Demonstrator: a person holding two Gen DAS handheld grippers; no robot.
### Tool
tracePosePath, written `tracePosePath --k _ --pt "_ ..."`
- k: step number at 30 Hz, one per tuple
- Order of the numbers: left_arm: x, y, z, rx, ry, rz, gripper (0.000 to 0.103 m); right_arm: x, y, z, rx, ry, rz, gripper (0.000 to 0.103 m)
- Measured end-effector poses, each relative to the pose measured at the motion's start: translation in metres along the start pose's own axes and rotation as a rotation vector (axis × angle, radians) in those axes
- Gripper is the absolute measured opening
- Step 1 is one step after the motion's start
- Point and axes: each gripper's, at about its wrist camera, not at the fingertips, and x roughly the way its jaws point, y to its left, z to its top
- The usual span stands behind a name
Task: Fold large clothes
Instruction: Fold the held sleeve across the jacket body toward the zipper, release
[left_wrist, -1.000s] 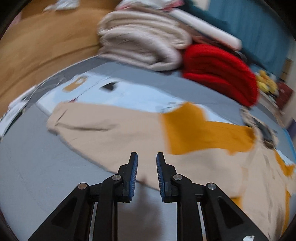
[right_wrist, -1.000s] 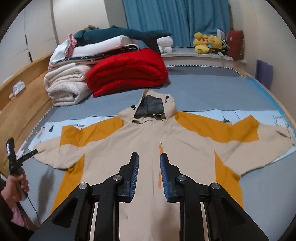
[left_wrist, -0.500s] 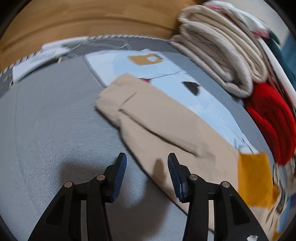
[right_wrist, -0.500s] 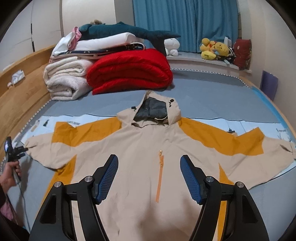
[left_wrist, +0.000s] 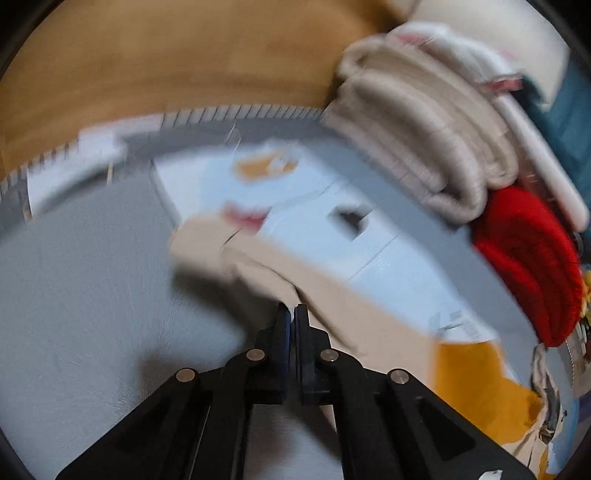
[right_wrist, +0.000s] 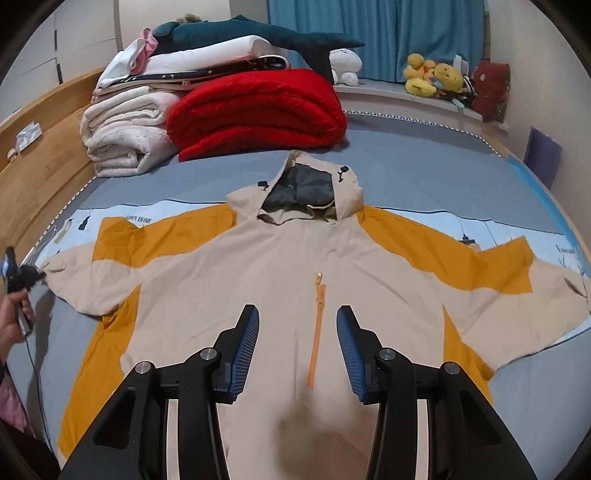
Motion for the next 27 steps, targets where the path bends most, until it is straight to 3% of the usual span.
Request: tracePosePath --k 3,5,7,11,13,15,16,17,19,20,22,24,27 --pt "-0.062 -0.067 0.003 0.126 -0.099 -0.091 0.0 -0.011 -0.003 0.002 0.003 -0.012 0.001 0.045" --pt "-0.101 -0.123 -0.012 0.219 -0.131 -0.202 0.0 -0.017 -0.004 0.002 -0.001 -0.016 -0.007 0.043" --pt "-0.13 -0.176 -0.039 0.313 -0.126 -0.308 0.0 -0.021 -0.007 0.002 0.005 -0.009 0.001 0.019" --pt "-0.176 -0.282 -0.131 0.533 -0.019 -0.539 0.0 -0.027 -0.017 -0.002 0.039 0.011 -0.004 0.014" --pt "-0.187 -0.315 -0.177 0.613 0.052 -0.624 0.0 -0.029 -0.022 -0.005 0.057 0.021 -0.005 0.015" --pt "-0.187 -0.341 -0.224 0.668 0.168 -0.69 0.002 -0.03 -0.029 -0.008 0.097 0.031 -0.008 0.016" --pt "-0.18 -0.354 -0.252 0.719 0.273 -0.711 0.006 -0.03 -0.031 -0.01 0.114 0.039 -0.006 0.02" --pt "-0.173 -0.36 -0.267 0.749 0.35 -0.71 0.013 -0.03 -0.034 -0.012 0.135 0.048 -0.002 0.023" --pt "-0.161 -0.361 -0.287 0.752 0.493 -0.642 0.014 -0.03 -0.038 -0.017 0.181 0.061 0.011 0.038" --pt "-0.163 -0.357 -0.287 0.735 0.515 -0.633 0.014 -0.031 -0.039 -0.019 0.203 0.071 0.016 0.04" --pt "-0.173 -0.343 -0.269 0.667 0.511 -0.617 0.016 -0.031 -0.04 -0.022 0.238 0.082 0.041 0.041" --pt "-0.182 -0.325 -0.242 0.571 0.477 -0.575 0.024 -0.032 -0.039 -0.026 0.266 0.092 0.069 0.041" --pt "-0.18 -0.295 -0.213 0.459 0.401 -0.506 0.024 -0.029 -0.039 -0.03 0.293 0.099 0.096 0.041"
